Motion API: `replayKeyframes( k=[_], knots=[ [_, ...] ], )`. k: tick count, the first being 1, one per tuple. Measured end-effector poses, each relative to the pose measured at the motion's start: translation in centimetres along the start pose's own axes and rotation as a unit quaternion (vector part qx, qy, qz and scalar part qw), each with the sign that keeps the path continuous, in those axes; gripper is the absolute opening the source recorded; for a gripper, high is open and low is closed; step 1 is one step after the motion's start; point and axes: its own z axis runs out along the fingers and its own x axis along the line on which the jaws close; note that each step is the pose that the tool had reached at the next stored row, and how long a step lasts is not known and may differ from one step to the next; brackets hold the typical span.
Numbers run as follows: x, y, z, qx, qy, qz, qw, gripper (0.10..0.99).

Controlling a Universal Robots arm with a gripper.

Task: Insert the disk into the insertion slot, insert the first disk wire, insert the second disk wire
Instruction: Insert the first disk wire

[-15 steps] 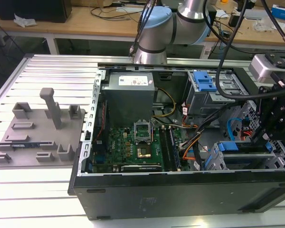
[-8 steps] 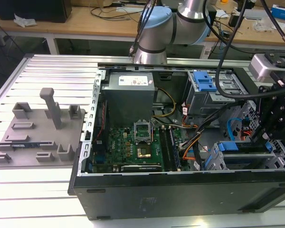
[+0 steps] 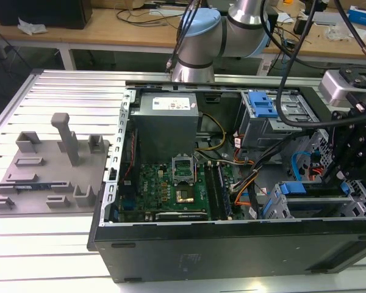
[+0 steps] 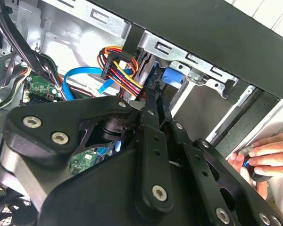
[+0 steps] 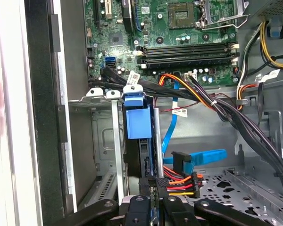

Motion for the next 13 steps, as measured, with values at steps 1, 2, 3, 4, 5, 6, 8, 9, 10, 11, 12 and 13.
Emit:
replayKeyframes(
  k=[1,2,3,4,5,6,8,9,10,11,12,13],
  knots=[
    [0.00,0.00,0.05,0.0000,0.0000,0.000,1.0000,0.169],
    [0.00,0.00,0.08,0.0000,0.0000,0.000,1.0000,0.169],
    [0.00,0.00,0.11,0.0000,0.0000,0.000,1.0000,0.169],
    [0.01,0.00,0.13,0.0000,0.0000,0.000,1.0000,0.169],
    [0.01,0.00,0.15,0.0000,0.0000,0.000,1.0000,0.169],
    [0.02,-0.01,0.16,0.0000,0.0000,0.000,1.0000,0.169],
    [0.04,-0.01,0.19,0.0000,0.0000,0.000,1.0000,0.169],
    [0.05,-0.01,0.22,0.0000,0.0000,0.000,1.0000,0.169],
    [0.06,-0.01,0.23,0.0000,-0.0001,0.000,1.0000,0.169],
    [0.08,-0.01,0.25,0.0000,-0.0001,0.000,1.0000,0.169],
    [0.11,-0.02,0.26,0.0000,0.0000,0.000,1.0000,0.169],
    [0.13,-0.01,0.26,0.0000,0.0000,0.000,1.0000,0.169]
  ],
)
